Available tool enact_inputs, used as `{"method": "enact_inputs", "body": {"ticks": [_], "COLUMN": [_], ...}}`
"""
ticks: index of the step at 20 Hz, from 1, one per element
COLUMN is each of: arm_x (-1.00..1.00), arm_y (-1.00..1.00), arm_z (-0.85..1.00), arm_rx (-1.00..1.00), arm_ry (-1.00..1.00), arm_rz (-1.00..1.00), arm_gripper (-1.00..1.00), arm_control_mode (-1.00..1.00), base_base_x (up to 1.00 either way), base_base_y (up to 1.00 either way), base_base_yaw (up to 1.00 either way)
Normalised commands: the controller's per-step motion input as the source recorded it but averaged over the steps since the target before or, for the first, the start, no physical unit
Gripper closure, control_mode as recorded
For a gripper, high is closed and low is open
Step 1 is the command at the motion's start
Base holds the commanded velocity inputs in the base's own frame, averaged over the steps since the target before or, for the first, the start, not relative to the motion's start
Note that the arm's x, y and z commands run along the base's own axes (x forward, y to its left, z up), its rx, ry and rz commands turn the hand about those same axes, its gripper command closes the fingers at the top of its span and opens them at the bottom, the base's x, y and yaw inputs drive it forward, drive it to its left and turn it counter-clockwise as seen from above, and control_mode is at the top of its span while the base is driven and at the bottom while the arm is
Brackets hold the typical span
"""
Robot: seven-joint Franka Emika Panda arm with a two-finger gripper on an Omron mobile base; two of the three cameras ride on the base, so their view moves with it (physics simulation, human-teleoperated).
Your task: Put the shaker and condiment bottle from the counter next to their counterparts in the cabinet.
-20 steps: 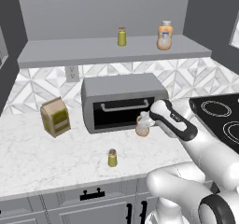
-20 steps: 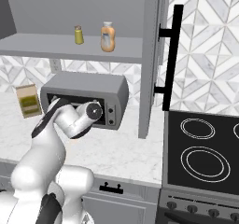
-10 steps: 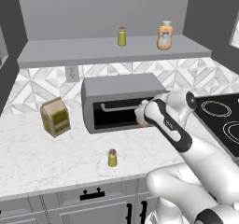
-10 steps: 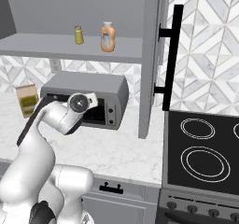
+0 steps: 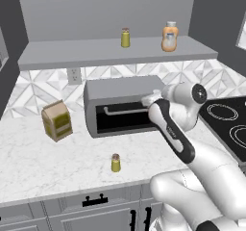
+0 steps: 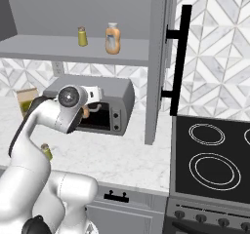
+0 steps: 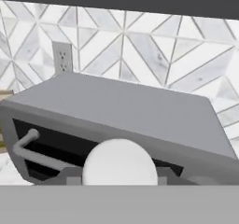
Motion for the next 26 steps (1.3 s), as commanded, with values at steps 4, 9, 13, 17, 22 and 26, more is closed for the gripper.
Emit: {"method": "enact_inputs", "body": {"ticks": [4,9,13,17,22,26], "arm_x": [-0.17,-0.13,0.0,0.0,0.0,0.0], "arm_y": [-0.37,-0.29,-0.15,-0.07,-0.11,-0.26], "arm_z": [0.56,0.51,0.57,0.46,0.35,0.31], "arm_rx": [0.0,0.0,0.0,0.0,0.0,0.0], "arm_ry": [0.0,0.0,-0.06,-0.14,-0.13,-0.05], "arm_rz": [-0.16,-0.14,-0.12,-0.08,-0.07,-0.07], "arm_gripper": [1.0,1.0,1.0,1.0,1.0,1.0], "arm_control_mode": [-1.0,-1.0,-1.0,-1.0,-1.0,-1.0], "base_base_x": [0.0,0.0,0.0,0.0,0.0,0.0], "base_base_y": [0.0,0.0,0.0,0.0,0.0,0.0], "base_base_yaw": [0.0,0.0,0.0,0.0,0.0,0.0]}}
